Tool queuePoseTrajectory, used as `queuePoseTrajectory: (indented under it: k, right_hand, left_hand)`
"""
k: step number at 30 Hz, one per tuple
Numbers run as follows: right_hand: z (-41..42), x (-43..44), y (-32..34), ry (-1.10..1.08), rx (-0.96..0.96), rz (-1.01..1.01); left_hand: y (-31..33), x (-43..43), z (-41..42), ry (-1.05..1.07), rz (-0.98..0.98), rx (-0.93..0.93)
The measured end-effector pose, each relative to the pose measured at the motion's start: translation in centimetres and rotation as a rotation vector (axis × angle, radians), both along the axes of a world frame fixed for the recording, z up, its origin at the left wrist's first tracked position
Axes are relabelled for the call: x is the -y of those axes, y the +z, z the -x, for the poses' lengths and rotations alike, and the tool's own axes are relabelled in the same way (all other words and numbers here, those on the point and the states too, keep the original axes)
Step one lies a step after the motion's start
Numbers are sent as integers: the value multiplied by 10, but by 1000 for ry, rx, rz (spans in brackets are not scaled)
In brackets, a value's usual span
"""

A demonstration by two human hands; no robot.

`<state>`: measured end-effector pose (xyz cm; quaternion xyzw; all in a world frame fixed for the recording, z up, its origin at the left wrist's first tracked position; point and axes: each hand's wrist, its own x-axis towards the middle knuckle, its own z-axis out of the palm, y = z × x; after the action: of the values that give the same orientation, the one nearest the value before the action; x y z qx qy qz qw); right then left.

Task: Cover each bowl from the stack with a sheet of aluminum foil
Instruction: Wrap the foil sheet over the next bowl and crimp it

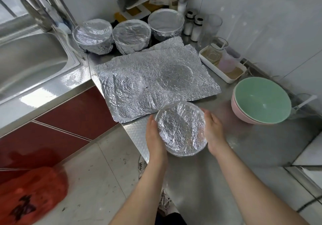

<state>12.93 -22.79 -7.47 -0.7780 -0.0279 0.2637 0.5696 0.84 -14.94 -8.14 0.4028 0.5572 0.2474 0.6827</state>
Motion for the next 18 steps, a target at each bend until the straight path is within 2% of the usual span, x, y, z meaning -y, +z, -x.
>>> queuePoseTrajectory:
  k: [5, 13, 18]
  right_hand:
    - [7, 0, 3, -58, -28, 17]
    - [15, -1, 1, -124, 18, 42]
    - [18, -1, -2, -173, -20, 6]
  left_hand:
    - [-4, -6, -5, 35, 141, -79]
    - [1, -10, -5, -94, -12, -126]
    - [5, -9, -5, -129, 13, -127]
